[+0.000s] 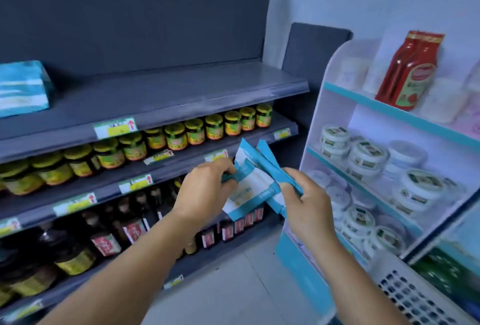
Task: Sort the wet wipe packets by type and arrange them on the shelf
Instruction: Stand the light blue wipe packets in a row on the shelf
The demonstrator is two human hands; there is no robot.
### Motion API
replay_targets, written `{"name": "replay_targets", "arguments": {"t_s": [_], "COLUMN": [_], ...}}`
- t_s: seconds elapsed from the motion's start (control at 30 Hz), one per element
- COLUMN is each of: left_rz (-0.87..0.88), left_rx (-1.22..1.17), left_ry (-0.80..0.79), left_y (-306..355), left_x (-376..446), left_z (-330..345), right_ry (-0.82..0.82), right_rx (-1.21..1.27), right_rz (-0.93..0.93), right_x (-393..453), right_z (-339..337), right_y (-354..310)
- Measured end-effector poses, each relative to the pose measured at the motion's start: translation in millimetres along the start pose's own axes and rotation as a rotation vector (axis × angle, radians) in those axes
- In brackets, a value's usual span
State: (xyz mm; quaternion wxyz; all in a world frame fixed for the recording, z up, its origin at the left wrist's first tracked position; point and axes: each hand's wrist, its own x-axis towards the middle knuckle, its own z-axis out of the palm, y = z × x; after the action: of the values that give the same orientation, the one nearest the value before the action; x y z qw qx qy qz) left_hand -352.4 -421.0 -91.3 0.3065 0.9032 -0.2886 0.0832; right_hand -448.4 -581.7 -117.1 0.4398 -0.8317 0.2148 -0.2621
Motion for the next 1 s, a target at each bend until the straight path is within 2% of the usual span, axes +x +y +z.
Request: {"name": "replay_targets", "arguments": {"t_s": [0.3,0.7,0.83,1.0], "left_rz": [-0.123,-0.288,-0.32,-0.374], "left_rx": [0.096,0.191,0.225,0.304], "left_ry": [0.233,0.403,0.394,0.308], "left_y": [-108.0,-207.6,-238.5,-277.9], "left_x": [-18.5,-18.7,2.8,52.8], "left_z": [-156.8,-261.8,-282.2,-309.4], "right_ry": [-0.151,-0.287,-0.306,-0.253], "right_rx": [0.05,0.13,0.146,0.143], "right_rz": [-0.234,-0.442,-0.455,-0.451], "right_x": [0.7,22.5,47.1,101.9], "right_z": [119.5,248.8,288.2,328.9], "right_y": [-150.7,-253.8,-272.1,-291.4]}}
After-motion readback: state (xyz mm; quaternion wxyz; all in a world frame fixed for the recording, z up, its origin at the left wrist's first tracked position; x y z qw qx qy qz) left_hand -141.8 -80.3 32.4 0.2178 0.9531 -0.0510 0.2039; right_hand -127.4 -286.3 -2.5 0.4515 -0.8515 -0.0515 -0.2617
